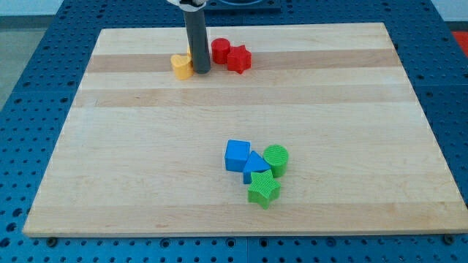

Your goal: Move the yellow heart bottom left to the yellow hexagon

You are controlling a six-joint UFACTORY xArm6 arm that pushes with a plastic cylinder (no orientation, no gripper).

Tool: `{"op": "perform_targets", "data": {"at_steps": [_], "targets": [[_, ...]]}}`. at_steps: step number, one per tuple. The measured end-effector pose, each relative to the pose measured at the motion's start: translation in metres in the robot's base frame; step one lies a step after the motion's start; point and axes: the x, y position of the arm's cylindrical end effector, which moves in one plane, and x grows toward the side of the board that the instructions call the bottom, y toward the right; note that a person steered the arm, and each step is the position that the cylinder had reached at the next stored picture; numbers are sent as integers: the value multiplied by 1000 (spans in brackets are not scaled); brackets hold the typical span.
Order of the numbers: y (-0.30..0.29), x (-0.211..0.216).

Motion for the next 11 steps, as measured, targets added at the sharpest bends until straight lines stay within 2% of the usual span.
{"op": "perform_targets", "data": {"at_steps": [2, 3, 4, 8, 11], "targets": [[-22, 61], [-70, 53], [-92, 28], [-83, 25], [-42, 18]]}}
